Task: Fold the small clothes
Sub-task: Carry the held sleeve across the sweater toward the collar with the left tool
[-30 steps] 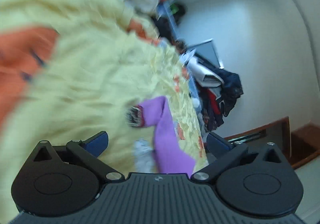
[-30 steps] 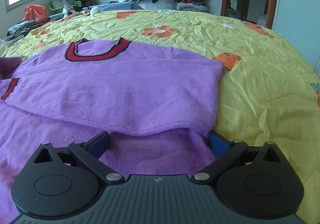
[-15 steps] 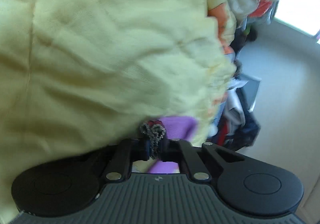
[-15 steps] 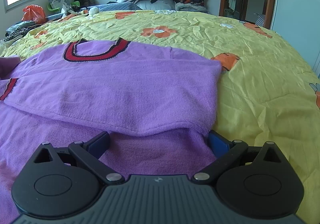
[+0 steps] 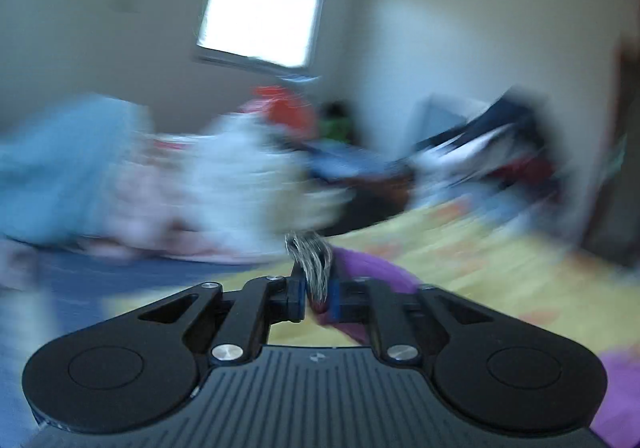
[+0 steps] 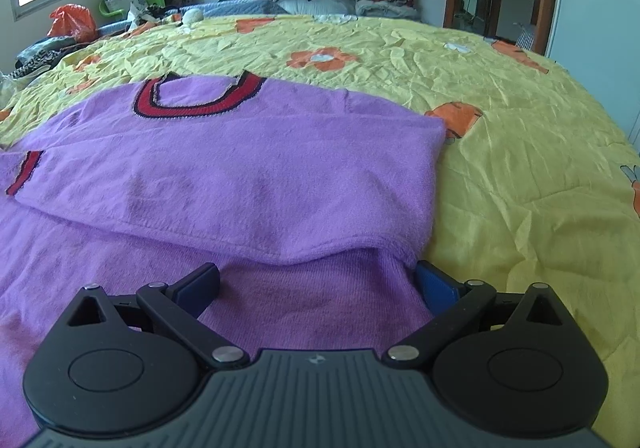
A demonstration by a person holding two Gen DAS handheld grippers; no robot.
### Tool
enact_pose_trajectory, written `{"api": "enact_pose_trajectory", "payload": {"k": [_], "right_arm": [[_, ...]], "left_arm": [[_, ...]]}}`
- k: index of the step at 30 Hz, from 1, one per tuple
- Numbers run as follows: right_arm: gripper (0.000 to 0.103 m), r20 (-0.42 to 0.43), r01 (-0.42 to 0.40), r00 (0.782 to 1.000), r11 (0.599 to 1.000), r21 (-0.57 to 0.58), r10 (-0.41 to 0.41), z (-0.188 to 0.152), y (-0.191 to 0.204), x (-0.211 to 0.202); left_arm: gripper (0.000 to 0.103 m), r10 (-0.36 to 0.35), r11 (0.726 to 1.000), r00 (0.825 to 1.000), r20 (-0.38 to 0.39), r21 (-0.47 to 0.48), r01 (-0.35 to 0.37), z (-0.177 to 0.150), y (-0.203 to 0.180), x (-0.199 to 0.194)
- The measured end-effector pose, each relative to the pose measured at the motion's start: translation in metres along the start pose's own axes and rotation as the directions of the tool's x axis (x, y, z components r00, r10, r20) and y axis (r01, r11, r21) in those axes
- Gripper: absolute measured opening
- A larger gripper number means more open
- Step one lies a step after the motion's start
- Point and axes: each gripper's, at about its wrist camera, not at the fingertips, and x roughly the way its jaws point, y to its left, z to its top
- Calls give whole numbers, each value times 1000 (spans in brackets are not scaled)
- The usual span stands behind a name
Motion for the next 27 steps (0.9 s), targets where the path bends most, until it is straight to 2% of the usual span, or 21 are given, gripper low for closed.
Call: {"api": "enact_pose_trajectory", "payload": {"k": [1, 2, 3, 4, 5, 6, 8, 9, 10, 11, 13, 14, 15, 17, 18, 19, 21, 22, 24, 26, 27], "right_arm": [[103, -9, -2, 1000, 1000, -1, 2, 2, 1, -1], [103, -12, -4, 1000, 1000, 1, 4, 5, 2, -3], [103, -8, -17, 1000, 1000, -3, 17, 9, 4, -6], [103, -1, -31, 1000, 999, -11, 31, 13, 8, -9], [103, 12, -45, 999, 999, -25, 45, 19, 15, -12], [103, 26, -57, 998, 997, -45, 59, 24, 22, -16], [103, 50, -88, 994, 991, -106, 93, 34, 45, -23], [103, 64, -110, 991, 985, -133, 119, 38, 58, -27], [103, 76, -152, 983, 975, -160, 165, 42, 72, -30], [103, 81, -202, 972, 960, -194, 221, 45, 88, -32], [103, 76, -257, 955, 929, -264, 286, 47, 122, -33], [103, 71, -264, 952, 915, -306, 298, 47, 140, -33], [103, 70, -260, 951, 902, -344, 301, 46, 157, -35], [103, 91, -235, 950, 876, -421, 298, 43, 183, -41], [103, 110, -217, 949, 866, -451, 295, 40, 190, -44], [103, 121, -207, 948, 859, -468, 294, 37, 194, -46], [103, 109, -214, 948, 855, -471, 298, 32, 196, -47], [103, 101, -221, 949, 859, -461, 298, 30, 191, -46], [103, 84, -227, 953, 872, -434, 290, 25, 181, -42], [103, 71, -217, 961, 889, -402, 267, 22, 169, -38], [103, 67, -211, 965, 898, -385, 255, 22, 164, -36]], "left_arm": [[26, 81, 997, 995, -66, -9, -82, -9, 23, -1], [27, 196, 979, 972, -125, -35, -202, -17, 44, -2], [29, 275, 951, 944, -180, -93, -295, -25, 66, -7], [29, 261, 935, 942, -210, -188, -301, -31, 87, -15], [30, 205, 919, 956, -209, -294, -261, -38, 107, -32], [34, 170, 905, 966, -195, -356, -232, -42, 114, -42], [63, 95, 892, 979, -180, -422, -164, -48, 112, -53], [66, -8, 879, 986, -169, -471, -73, -52, 107, -52], [72, -100, 859, 981, -165, -511, 2, -53, 100, -46], [77, -144, 844, 974, -177, -535, 27, -57, 95, -37], [84, -89, 830, 970, -225, -555, -52, -59, 83, -27], [86, -73, 799, 967, -243, -595, -89, -63, 86, -22], [86, -78, 751, 961, -265, -650, -118, -68, 91, -17], [84, -176, 629, 946, -272, -770, -105, -86, 111, -9], [82, -215, 583, 940, -263, -807, -92, -94, 118, -3], [77, -223, 557, 942, -250, -826, -88, -100, 125, 2], [64, -231, 523, 949, -214, -850, -65, -109, 134, 6], [51, -240, 510, 949, -206, -858, -57, -111, 138, 8], [45, -243, 518, 949, -199, -854, -46, -111, 140, 11], [27, -261, 516, 945, -198, -856, -37, -111, 140, 16], [25, -269, 516, 942, -203, -856, -37, -111, 140, 19]]}}
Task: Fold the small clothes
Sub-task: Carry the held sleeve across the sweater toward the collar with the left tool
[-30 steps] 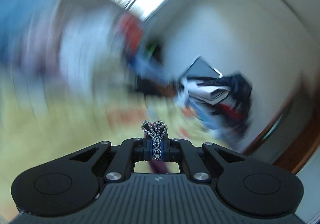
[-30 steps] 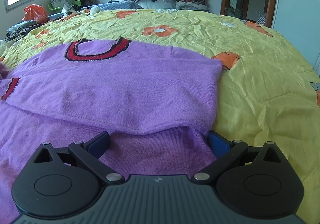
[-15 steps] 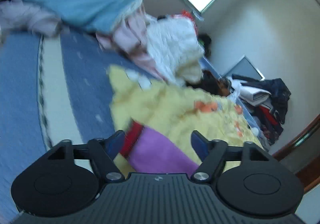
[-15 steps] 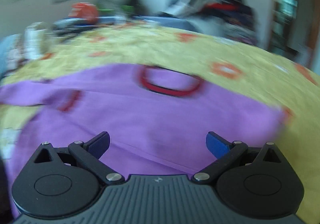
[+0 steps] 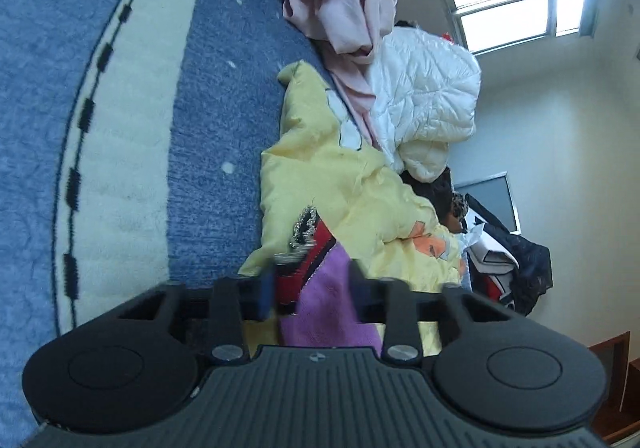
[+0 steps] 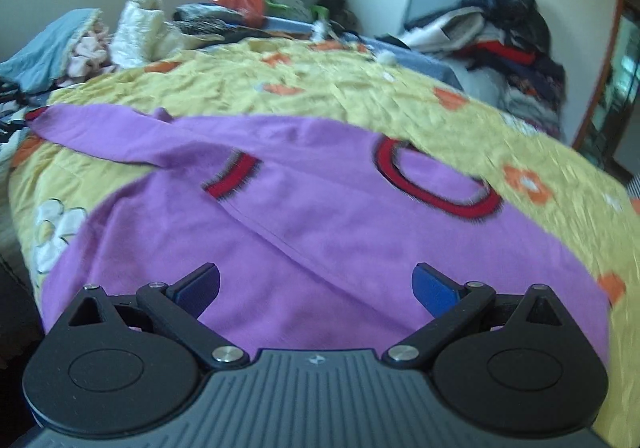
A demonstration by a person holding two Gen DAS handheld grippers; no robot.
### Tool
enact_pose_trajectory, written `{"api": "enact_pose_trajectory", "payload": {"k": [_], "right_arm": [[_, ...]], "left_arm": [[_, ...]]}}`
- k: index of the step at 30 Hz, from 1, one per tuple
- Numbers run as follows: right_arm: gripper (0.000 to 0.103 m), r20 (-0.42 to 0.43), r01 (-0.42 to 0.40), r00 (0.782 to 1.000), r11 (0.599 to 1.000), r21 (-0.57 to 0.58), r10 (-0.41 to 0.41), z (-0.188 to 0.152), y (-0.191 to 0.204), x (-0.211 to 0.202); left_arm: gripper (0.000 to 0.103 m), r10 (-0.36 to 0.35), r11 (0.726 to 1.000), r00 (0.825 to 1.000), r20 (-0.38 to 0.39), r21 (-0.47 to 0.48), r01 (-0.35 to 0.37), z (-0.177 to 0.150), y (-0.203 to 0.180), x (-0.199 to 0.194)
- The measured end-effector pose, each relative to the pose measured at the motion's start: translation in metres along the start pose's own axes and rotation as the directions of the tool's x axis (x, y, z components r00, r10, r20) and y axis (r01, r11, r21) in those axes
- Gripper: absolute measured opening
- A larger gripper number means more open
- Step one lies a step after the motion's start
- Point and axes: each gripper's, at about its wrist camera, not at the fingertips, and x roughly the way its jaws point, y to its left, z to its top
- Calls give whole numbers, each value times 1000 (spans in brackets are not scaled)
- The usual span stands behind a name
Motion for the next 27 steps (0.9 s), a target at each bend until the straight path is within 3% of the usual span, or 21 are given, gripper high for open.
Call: {"api": "enact_pose_trajectory", "payload": {"k": [1, 2, 3, 6, 9, 13, 17, 19, 21, 24, 27], "right_arm": [[103, -8, 8, 1000, 1000, 21, -8, -3, -6, 0], [103, -12, 12, 1000, 999, 41, -11, -5, -12, -1], [103, -11, 12, 1000, 998, 60, -11, -8, -17, -3], [103, -5, 21, 1000, 992, 125, -20, -14, -32, -8], [103, -12, 28, 1000, 985, 169, -26, -20, -42, -12], [103, -13, 20, 1000, 977, 212, -17, -27, -52, -17], [103, -5, 4, 1000, 963, 268, -3, -33, -63, -22], [103, -8, -5, 1000, 956, 293, 8, -36, -66, -21], [103, -28, -9, 999, 950, 312, 19, -39, -69, -17], [103, -64, -6, 997, 938, 346, 30, -44, -72, -11], [103, -45, -11, 999, 920, 391, 31, -49, -79, -15]], "left_arm": [[22, 1, 1000, 1000, -9, 7, -1, 0, 0, 4], [8, 8, 1000, 1000, -12, 15, -8, 0, 0, 7], [4, 11, 1000, 1000, -10, 20, -10, 0, 0, 8], [4, 18, 998, 1000, 5, 53, -18, -1, -4, 9], [4, -16, 992, 997, 77, 128, 6, -4, -24, -8], [4, -124, 965, 982, 144, 249, 85, -6, -76, -35], [4, -241, 932, 955, 173, 316, 178, -10, -124, -62], [4, -295, 906, 946, 135, 354, 232, -21, -144, -72], [4, -296, 883, 948, 113, 410, 227, -40, -162, -77], [4, -289, 859, 957, 30, 449, 245, -71, -183, -61], [4, -267, 810, 962, -53, 528, 254, -117, -214, -30]]}}
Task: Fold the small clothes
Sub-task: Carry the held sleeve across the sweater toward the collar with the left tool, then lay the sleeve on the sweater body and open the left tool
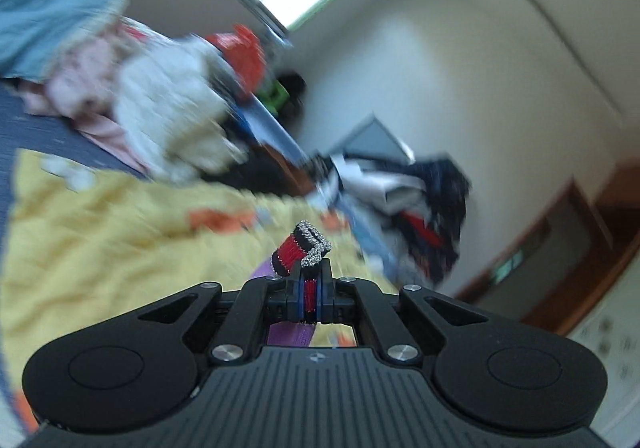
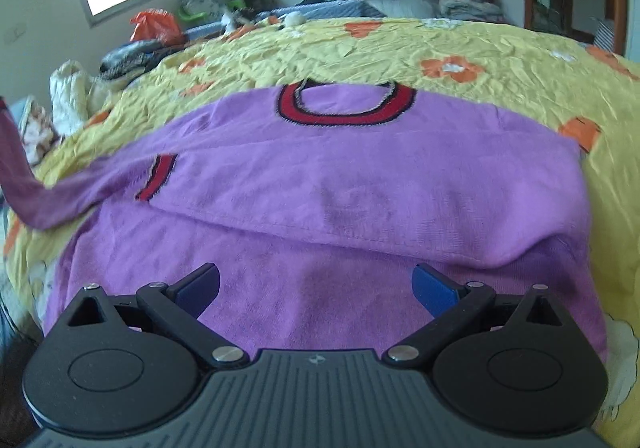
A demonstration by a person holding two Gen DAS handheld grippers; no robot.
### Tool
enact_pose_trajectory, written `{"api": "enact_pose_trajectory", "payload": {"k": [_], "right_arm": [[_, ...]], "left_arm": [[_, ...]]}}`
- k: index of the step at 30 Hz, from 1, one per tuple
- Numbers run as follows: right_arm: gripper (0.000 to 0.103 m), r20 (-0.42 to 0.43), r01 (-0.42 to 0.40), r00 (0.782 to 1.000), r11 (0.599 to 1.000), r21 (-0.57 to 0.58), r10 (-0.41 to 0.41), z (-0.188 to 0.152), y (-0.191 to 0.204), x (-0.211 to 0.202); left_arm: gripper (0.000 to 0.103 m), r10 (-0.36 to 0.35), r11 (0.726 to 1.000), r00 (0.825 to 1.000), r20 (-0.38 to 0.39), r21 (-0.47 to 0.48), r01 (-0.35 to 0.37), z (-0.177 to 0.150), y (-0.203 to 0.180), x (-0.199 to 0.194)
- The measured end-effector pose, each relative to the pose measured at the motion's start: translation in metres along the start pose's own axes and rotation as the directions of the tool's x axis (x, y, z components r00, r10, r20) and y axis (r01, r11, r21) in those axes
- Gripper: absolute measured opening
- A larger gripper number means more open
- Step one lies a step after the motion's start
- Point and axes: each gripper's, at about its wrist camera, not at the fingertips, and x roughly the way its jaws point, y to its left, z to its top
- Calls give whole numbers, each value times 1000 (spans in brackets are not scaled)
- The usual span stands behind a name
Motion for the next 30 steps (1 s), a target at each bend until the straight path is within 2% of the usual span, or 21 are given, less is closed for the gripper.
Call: {"api": "enact_pose_trajectory", "payload": {"k": [3, 5, 9, 13, 18, 22, 25, 29, 30], "right_arm": [[103, 26, 7, 1000, 999, 36, -8, 1, -9, -10], [103, 37, 15, 999, 998, 56, -17, 0, -18, -16], [103, 50, 44, 998, 995, 92, -48, -2, -37, -29], [103, 50, 72, 996, 989, 127, -79, -6, -58, -35], [103, 48, 76, 995, 978, 196, -87, -12, -82, -40], [103, 42, 90, 994, 969, 230, -103, -14, -94, -38], [103, 56, 53, 996, 963, 264, -70, -8, -102, -34], [103, 85, -27, 996, 941, 337, -2, 9, -114, -19], [103, 91, -60, 995, 926, 374, 27, 13, -119, -13]], "left_arm": [[4, -60, 994, 994, -96, 89, 69, -37, -53, 48], [4, -90, 980, 983, -161, 162, 117, -66, -95, 81], [4, -130, 932, 949, -287, 292, 216, -139, -176, 136], [4, -150, 883, 910, -386, 363, 299, -215, -230, 173], [4, -177, 848, 863, -473, 373, 377, -292, -269, 191], [4, -194, 842, 823, -534, 339, 419, -332, -281, 201], [4, -204, 850, 791, -576, 297, 435, -353, -279, 209], [4, -251, 866, 718, -649, 182, 466, -374, -268, 213], [5, -246, 874, 708, -662, 164, 458, -380, -263, 217]]}}
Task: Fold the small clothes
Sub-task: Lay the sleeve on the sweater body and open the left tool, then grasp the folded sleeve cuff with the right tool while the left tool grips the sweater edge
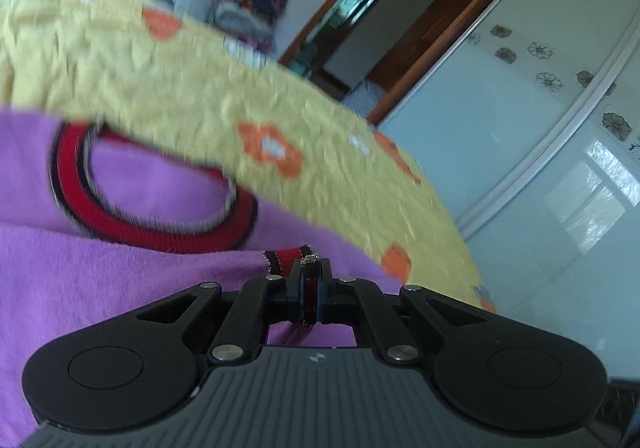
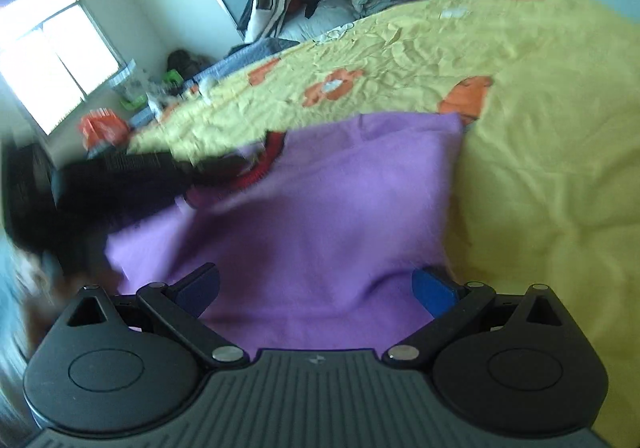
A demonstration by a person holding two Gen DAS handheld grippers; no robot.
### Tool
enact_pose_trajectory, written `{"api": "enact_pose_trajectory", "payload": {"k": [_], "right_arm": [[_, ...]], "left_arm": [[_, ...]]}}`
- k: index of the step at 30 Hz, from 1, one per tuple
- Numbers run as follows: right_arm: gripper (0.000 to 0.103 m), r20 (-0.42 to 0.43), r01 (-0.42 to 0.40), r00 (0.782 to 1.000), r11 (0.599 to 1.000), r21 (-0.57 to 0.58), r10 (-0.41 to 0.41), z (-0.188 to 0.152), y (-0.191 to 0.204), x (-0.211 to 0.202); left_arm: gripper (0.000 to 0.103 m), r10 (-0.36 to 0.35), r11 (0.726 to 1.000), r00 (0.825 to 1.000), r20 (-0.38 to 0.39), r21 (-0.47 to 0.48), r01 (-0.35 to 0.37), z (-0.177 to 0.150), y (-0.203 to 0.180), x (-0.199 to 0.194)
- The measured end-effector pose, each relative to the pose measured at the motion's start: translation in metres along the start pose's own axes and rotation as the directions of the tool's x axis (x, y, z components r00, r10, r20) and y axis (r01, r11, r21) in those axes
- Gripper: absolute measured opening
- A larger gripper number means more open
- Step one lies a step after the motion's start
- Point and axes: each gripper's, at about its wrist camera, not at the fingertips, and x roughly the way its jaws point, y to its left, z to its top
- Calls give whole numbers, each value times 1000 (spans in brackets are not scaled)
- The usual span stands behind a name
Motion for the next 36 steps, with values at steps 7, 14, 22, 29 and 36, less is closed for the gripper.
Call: {"api": "enact_pose_trajectory", "payload": {"k": [7, 14, 22, 29, 36], "right_arm": [[103, -1, -76, 997, 978, 195, 78, 25, -16, 41], [103, -74, -48, 996, 989, 143, 59, 49, 4, 62], [103, -159, -165, 968, 970, 178, 193, 53, 2, -5], [102, -104, -126, 985, 986, 109, 137, 74, 19, 50], [54, -205, -100, 972, 990, 96, 118, 58, 23, 103]], "left_arm": [[75, -45, 993, 999, 8, -113, 45, -4, 26, -35], [100, 121, 985, 969, 216, -147, -90, 18, 95, -188], [102, 316, 911, 918, 241, -347, -223, 8, 212, -305], [102, 241, 898, 956, 168, -413, -153, -4, 245, -288], [102, 194, 897, 972, 134, -426, -120, -14, 249, -268]]}}
